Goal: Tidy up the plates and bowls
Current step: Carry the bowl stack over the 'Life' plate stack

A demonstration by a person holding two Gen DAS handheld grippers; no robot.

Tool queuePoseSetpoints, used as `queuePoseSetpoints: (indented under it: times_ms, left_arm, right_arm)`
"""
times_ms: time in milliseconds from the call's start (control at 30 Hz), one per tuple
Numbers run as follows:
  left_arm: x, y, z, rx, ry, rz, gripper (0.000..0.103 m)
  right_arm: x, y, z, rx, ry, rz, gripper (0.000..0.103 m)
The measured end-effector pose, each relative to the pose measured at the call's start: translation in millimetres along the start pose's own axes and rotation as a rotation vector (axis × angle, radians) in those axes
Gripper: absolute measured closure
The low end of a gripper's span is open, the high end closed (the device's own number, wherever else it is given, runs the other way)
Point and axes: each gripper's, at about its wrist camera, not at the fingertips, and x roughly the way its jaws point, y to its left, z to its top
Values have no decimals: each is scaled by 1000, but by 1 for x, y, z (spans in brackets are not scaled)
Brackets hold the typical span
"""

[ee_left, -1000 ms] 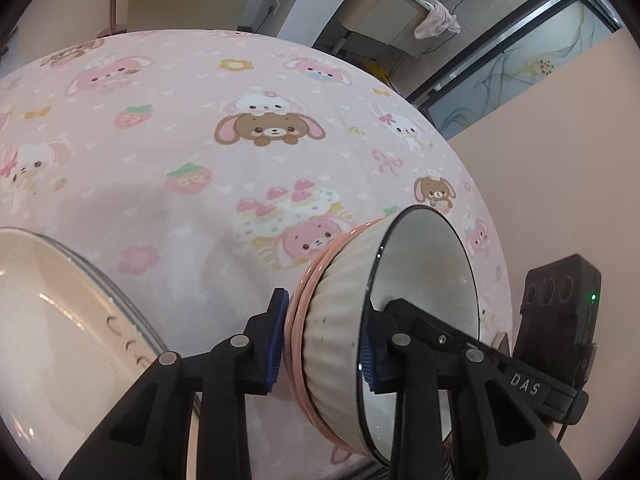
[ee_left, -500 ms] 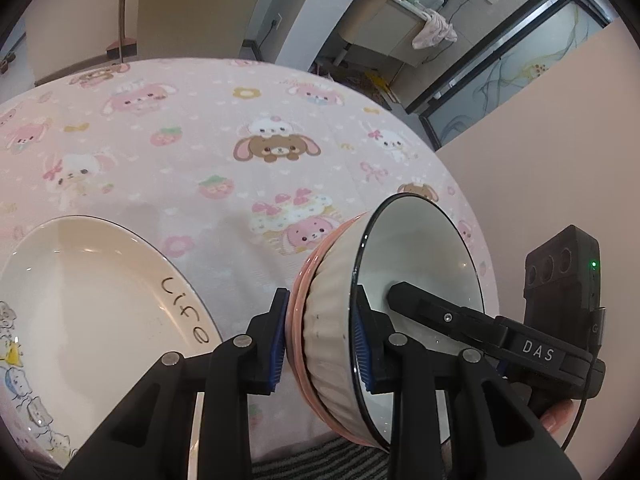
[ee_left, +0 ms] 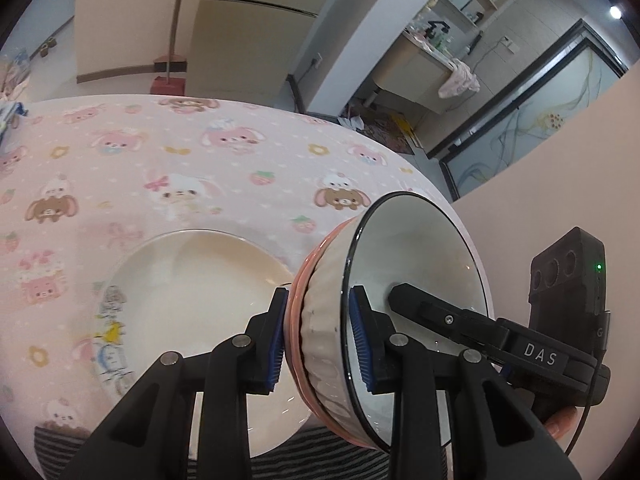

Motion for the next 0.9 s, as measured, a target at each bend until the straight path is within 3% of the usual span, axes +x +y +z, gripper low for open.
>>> queuePoseSetpoints:
  times_ms: [333, 500, 900]
  left_arm:
    - [-41, 53, -14, -50, -60, 66, 71]
    - [-33, 77, -19, -59, -28, 81, 71]
    - [3, 95, -22, -61, 42, 72, 71]
  right_arm:
    - [47, 53, -13, -104, 129, 34, 65]
    - [77, 48, -18, -67, 204, 50, 65]
    - [108, 25, -20, -17, 238, 2, 61]
